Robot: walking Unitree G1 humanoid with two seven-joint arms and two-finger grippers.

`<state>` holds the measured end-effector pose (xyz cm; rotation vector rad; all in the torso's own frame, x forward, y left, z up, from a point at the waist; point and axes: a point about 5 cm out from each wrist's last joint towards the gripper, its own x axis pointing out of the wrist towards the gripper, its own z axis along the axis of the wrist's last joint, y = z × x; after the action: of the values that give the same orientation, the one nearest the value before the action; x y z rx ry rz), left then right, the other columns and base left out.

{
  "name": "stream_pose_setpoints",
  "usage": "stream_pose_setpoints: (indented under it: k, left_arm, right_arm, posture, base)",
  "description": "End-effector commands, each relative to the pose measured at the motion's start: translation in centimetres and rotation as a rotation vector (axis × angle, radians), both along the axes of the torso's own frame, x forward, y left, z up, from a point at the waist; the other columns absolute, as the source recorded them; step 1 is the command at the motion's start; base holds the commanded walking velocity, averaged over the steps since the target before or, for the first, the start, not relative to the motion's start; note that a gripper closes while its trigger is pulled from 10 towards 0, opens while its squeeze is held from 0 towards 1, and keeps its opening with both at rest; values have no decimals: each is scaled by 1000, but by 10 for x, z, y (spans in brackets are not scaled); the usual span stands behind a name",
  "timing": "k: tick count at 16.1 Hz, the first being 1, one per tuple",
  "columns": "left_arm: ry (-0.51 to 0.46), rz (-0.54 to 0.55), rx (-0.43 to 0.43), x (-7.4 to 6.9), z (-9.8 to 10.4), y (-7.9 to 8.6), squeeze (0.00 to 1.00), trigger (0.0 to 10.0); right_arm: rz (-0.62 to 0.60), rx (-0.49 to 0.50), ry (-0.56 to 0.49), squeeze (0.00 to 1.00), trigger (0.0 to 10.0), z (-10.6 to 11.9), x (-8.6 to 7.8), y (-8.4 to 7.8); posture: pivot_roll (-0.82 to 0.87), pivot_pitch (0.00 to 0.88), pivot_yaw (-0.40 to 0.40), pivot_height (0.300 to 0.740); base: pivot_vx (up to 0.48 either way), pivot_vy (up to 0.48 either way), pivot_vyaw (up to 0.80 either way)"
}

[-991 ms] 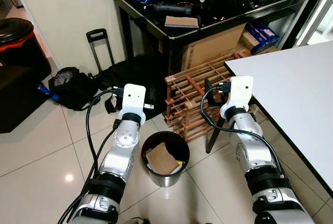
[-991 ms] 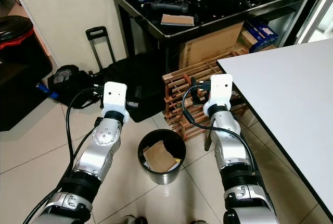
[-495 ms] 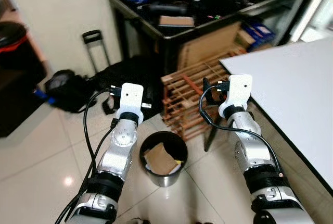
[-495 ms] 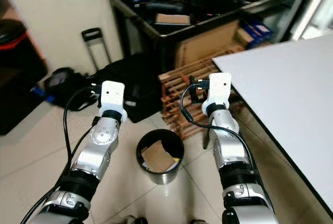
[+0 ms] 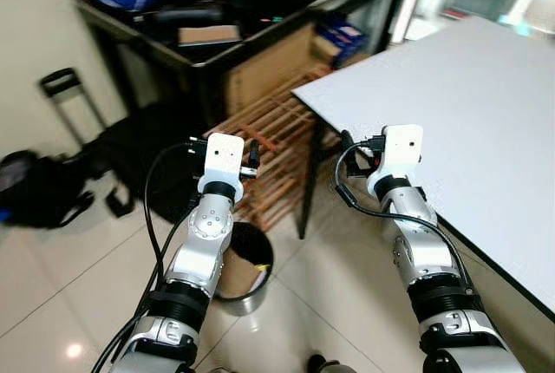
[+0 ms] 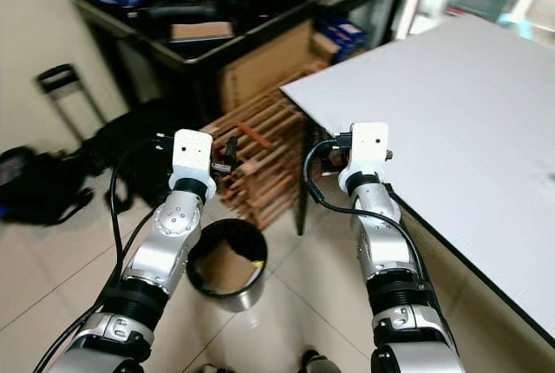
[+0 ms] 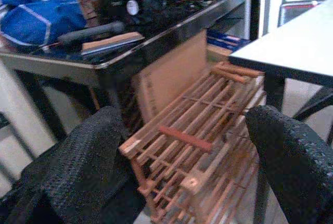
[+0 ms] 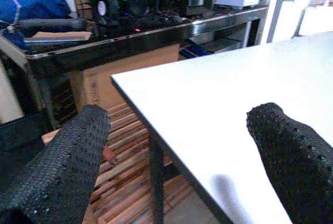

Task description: Picking trash to rubbish bin

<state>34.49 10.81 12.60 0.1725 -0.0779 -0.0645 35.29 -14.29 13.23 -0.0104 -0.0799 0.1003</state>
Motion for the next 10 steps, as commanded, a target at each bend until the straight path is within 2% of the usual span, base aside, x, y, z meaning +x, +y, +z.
stream_pose_setpoints:
  k: [1, 10]
  left_arm:
    - [7, -19, 5, -1, -2, -1, 0, 10000]
    - [-3, -60, 13, -1, -1, -6, 0, 10000]
  right_arm:
    - [-1, 11, 14, 0, 10000, -2, 1, 0]
    - [11, 13, 20, 0, 10000, -5, -1, 7]
  posture:
    - [-71, 40, 42, 740]
    - [-86, 2, 54, 740]
  base:
    - [0, 0, -800]
    - [0, 0, -800]
